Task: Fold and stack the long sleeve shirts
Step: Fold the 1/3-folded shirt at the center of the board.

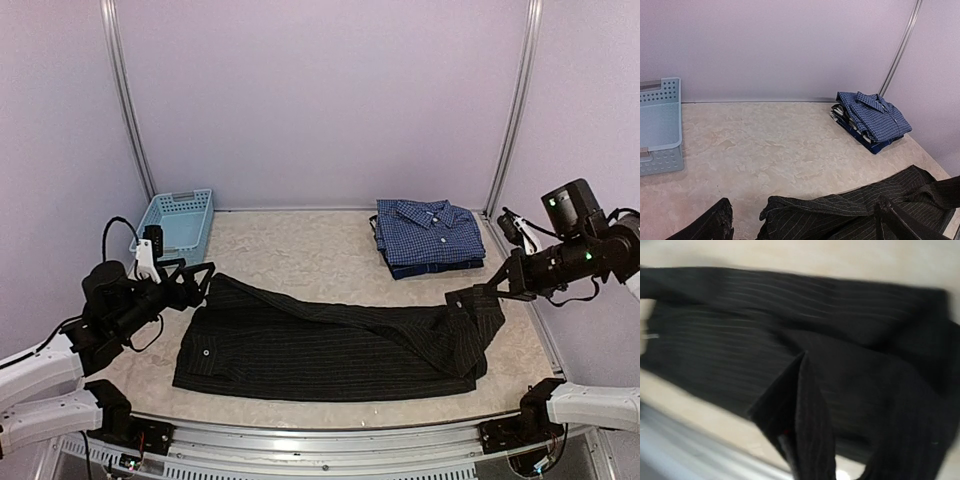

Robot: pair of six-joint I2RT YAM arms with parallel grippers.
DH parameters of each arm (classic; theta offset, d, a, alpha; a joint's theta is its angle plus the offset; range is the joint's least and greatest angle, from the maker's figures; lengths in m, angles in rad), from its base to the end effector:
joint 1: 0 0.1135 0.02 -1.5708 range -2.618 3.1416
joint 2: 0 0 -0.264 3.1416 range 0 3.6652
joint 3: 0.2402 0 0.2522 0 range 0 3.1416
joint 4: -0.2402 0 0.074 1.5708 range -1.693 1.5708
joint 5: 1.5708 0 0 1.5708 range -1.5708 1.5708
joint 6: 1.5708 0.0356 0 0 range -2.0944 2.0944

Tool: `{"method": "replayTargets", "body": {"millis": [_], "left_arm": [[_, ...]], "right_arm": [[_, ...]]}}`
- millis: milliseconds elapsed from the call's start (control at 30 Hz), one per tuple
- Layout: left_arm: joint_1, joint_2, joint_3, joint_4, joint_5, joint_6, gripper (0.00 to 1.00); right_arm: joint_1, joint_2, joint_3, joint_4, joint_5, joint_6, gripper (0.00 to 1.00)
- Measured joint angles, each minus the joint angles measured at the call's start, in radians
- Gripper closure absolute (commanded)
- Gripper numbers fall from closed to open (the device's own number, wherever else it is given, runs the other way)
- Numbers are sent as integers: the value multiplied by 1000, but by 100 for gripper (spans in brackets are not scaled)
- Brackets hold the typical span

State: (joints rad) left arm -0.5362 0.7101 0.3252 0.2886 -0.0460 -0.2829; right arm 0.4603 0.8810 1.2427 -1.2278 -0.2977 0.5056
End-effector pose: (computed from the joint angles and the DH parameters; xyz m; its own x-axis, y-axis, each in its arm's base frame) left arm 0.1542 -0.0897 0.2387 -0.2108 -0.1991 -0.9570 0.4292 0.8608 -0.2736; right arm 0.1117 0.0670 0.3776 -0.8853 0.0779 -0.4585 -0.1899 0.8394 0.5093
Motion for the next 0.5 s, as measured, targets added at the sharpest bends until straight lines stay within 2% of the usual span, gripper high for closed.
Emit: {"method": "replayTargets", "body": {"millis": [100, 167, 267, 367, 433, 500], "left_arm": [[0, 9, 0, 2, -4, 0, 8], [-1, 26, 0, 7, -5, 0, 7], [-2, 58, 0, 10, -6, 0, 7], [-2, 74, 1, 10, -10, 0, 7], [-2, 75, 2, 10, -16, 1, 7], [-2, 75, 2, 10, -19, 1, 7]], "right_arm": [[0, 34, -86, 6, 104, 2, 98], [0, 46, -143, 27, 134, 2, 89], [0, 64, -206, 53, 155, -5, 63], [1, 105, -219, 59, 196, -17, 29], [2, 127, -219, 78, 209, -34, 18], [5, 139, -219, 111, 204, -55, 17]]}}
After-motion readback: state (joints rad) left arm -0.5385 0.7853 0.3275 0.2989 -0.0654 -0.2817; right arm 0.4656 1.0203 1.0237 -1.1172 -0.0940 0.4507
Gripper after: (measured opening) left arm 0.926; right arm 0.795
